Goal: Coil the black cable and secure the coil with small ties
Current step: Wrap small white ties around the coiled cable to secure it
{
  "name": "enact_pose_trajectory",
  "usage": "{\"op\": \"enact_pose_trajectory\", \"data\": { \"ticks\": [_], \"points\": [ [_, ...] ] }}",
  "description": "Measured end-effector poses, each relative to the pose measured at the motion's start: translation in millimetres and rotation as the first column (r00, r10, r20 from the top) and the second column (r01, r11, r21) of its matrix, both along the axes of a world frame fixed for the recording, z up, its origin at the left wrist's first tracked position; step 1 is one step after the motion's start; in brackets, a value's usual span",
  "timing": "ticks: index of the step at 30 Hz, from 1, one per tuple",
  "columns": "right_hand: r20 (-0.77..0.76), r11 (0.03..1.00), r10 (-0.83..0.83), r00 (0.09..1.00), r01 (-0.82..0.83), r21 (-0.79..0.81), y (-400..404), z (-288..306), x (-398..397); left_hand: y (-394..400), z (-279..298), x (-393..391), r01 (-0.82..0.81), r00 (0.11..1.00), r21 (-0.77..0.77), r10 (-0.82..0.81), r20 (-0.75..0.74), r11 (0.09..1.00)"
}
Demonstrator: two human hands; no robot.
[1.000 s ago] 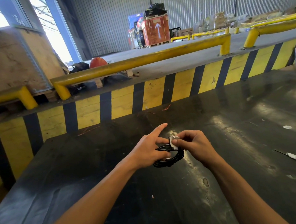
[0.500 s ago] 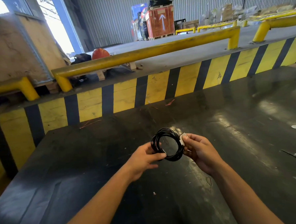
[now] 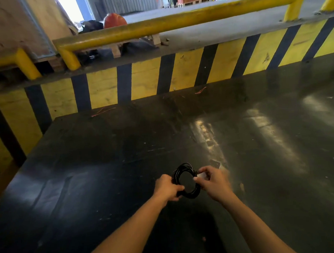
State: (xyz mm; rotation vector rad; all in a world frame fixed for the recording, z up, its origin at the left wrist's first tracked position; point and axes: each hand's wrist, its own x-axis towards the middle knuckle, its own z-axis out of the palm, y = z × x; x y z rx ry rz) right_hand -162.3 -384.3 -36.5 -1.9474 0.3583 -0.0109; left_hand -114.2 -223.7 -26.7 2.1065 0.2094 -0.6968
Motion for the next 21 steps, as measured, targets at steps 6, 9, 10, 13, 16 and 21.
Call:
{"op": "enact_pose_trajectory", "data": {
  "ticks": [6, 9, 10, 13, 16, 21],
  "points": [
    [-0.184, 0.999, -0.039, 0.982, 0.040, -0.002, 13, -39, 14, 1, -32, 11, -0.037, 0.999, 0.184, 0.036, 0.008, 0.982],
    [-0.236, 0.999, -0.036, 0.971, 0.029, -0.032, 12, -49, 28, 3, -39, 25, -0.108, 0.994, 0.085, 0.108, 0.009, 0.990],
    [-0.254, 0.999, -0.020, 0.967, 0.008, -0.045, 12, -51, 33, 3, -39, 31, -0.141, 0.990, 0.050, 0.141, 0.005, 0.989],
    [-0.252, 0.994, 0.010, 0.968, -0.036, -0.099, 14, -55, 49, 5, -44, 48, -0.183, 0.983, -0.009, 0.182, -0.018, 0.983],
    [-0.265, 0.987, 0.043, 0.963, -0.082, -0.139, 19, -52, 59, 4, -51, 56, -0.110, 0.992, 0.041, 0.112, -0.054, 0.993],
    [-0.276, 0.981, 0.073, 0.958, -0.119, -0.153, 21, -56, 61, 3, -57, 57, -0.083, 0.996, 0.075, 0.085, -0.026, 0.994]
  ]
}}
